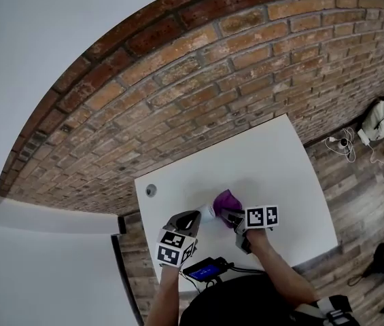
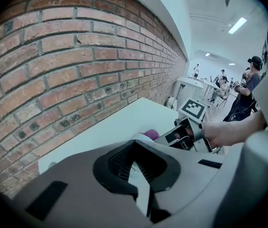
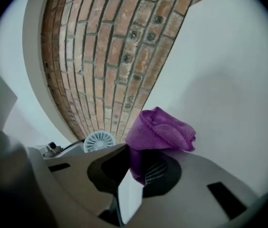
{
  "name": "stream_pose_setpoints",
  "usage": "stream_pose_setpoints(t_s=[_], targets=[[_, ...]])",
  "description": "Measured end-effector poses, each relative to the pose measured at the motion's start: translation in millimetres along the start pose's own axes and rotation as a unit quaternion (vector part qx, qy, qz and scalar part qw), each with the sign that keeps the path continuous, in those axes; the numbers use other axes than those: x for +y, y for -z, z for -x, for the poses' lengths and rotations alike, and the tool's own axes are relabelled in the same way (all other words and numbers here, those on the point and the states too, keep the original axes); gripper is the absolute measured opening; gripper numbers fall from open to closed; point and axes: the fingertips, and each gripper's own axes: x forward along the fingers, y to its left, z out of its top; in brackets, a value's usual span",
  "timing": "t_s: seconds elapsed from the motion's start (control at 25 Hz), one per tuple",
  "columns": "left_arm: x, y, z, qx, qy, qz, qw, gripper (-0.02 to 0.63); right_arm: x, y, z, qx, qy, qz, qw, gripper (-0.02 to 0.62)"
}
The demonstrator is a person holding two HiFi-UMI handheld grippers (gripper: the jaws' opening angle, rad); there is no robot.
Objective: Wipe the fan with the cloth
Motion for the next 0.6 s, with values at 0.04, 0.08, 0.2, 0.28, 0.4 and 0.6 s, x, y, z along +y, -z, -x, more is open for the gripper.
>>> stream_pose_setpoints(t_s=[0.04, 0.08, 0.2, 0.28, 0.4, 0.6], targets=[[-0.2, 0.1, 0.1, -0.001, 0.000, 0.002, 1.0000, 0.006, -5.2, 0.6, 5.5, -0.006, 0.005, -0.009, 1.000, 0.048], [-0.1, -0.1, 0.1, -0.002, 0.000, 0.003, 1.0000, 0.006, -6.7, -0.6, 12.0, -0.017, 0.001, -0.021, 1.000, 0.048], [0.9, -1.5, 0.0, -0.004, -0.001, 0.003, 1.0000, 0.006, 3.8, -3.0, 26.7, -0.038, -0.038, -0.045, 0.998, 0.048], [1.4, -1.4, 0.4, -0.005, -0.001, 0.004, 1.0000, 0.006, 14.8, 2.2, 24.1, -0.027, -0.070, -0.050, 0.996, 0.048], [0.7, -1.1, 0.4, -0.005, -0.002, 0.006, 1.0000, 0.006, 24.7, 11.8, 7.1, -0.002, -0.093, -0.036, 0.995, 0.048], [-1.6, -1.2, -1.4, -0.001, -0.001, 0.000, 1.0000, 0.006, 7.3, 10.5, -16.9, 0.011, -0.059, -0.008, 0.998, 0.048]])
